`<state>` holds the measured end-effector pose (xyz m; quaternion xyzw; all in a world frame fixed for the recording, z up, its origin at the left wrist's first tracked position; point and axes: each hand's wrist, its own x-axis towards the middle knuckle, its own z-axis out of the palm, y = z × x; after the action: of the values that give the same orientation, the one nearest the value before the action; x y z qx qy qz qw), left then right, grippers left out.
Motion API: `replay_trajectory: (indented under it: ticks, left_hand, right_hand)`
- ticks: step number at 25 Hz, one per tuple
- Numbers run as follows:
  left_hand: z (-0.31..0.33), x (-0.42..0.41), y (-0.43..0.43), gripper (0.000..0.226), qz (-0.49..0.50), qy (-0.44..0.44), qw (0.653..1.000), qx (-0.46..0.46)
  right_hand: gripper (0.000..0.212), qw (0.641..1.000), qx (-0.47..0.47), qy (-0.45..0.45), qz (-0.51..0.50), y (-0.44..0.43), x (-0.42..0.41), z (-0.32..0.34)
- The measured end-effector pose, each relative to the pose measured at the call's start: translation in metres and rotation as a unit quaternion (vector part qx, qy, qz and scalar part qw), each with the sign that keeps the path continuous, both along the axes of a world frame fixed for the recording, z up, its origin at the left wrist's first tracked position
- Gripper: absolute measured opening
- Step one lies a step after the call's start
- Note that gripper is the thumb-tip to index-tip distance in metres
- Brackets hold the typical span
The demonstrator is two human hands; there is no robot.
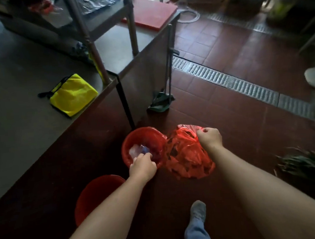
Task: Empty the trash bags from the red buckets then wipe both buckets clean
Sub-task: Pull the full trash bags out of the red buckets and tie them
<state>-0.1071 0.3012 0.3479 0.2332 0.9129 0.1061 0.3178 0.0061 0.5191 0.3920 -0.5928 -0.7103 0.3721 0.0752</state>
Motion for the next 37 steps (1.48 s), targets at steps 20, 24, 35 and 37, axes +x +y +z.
replay_trajectory:
  ticks: [20,24,35,37]
  left_hand:
    - [-0.297,0.016,0.186,0.053,-0.046,0.026,0.997,-0.055]
    - [-0.350,0.007,0.184,0.055,-0.090,0.046,0.993,-0.056]
    - [-0.352,-0.045,0.164,0.059,-0.094,0.063,0.991,-0.065]
    - [-0.338,-0.061,0.154,0.059,-0.089,0.066,0.992,-0.061]
  right_hand:
    - [0.022,0.977,-0.145,-0.143,-0.057,0.170,0.067,-0.366]
    - [0.021,0.973,-0.158,-0.155,-0.066,0.172,0.053,-0.419]
    - [0.046,0.967,-0.170,-0.187,0.024,0.154,-0.011,-0.412]
    - [0.044,0.971,-0.156,-0.179,0.028,0.145,-0.034,-0.396]
